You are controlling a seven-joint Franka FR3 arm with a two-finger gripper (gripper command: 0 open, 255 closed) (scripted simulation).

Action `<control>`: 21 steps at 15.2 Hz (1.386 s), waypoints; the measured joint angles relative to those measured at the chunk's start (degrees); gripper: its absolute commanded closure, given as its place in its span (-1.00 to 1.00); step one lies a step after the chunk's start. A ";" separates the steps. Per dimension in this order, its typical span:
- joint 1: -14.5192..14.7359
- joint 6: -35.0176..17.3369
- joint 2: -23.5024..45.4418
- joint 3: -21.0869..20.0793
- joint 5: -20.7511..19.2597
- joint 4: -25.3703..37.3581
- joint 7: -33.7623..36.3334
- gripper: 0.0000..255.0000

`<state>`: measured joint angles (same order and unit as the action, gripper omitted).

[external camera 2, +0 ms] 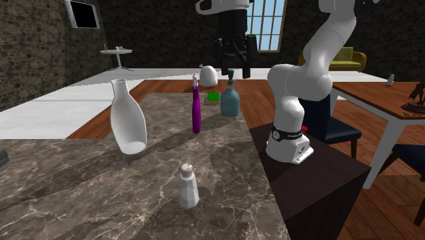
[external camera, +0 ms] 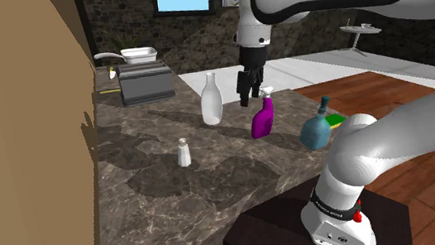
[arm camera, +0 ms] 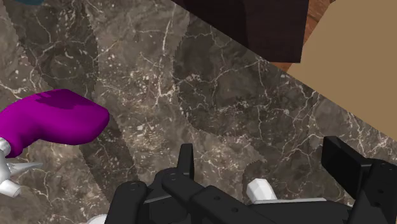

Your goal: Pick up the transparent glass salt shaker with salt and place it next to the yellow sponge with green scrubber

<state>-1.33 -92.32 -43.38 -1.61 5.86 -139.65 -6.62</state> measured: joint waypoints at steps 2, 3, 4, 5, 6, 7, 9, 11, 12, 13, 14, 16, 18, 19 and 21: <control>0.13 -0.78 0.83 -0.40 0.31 0.12 0.42 -1.00; 0.21 -2.35 2.03 -0.77 0.58 -0.21 0.74 -1.00; 0.40 -3.77 3.39 -1.37 1.01 -0.11 1.36 -1.00; 0.53 -5.50 4.75 -1.88 1.37 -0.36 1.85 -1.00; 0.55 -7.16 7.00 -2.26 1.57 0.41 2.20 -1.00; 0.79 -8.97 8.68 -2.99 2.03 0.43 2.96 -1.00; 1.04 -11.96 12.42 -4.12 2.61 1.56 4.19 -1.00; 1.15 -15.52 16.23 -5.02 2.94 2.05 5.09 -1.00; 1.30 -17.13 18.32 -5.64 3.13 2.76 5.82 -1.00; 1.44 -18.86 20.46 -6.25 3.27 3.35 6.54 -1.00; 1.50 -19.98 22.34 -6.69 3.30 4.28 7.15 -1.00; 1.68 -22.74 26.48 -7.68 3.27 6.04 8.50 -1.00; 1.84 -25.49 31.17 -8.60 2.95 8.33 9.93 -1.00; 1.93 -26.89 33.39 -9.00 2.72 9.30 10.62 -1.00; 2.19 -29.07 37.93 -9.77 2.09 12.04 12.21 -1.00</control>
<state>0.86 -121.38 -5.46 -11.38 7.95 -127.61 5.58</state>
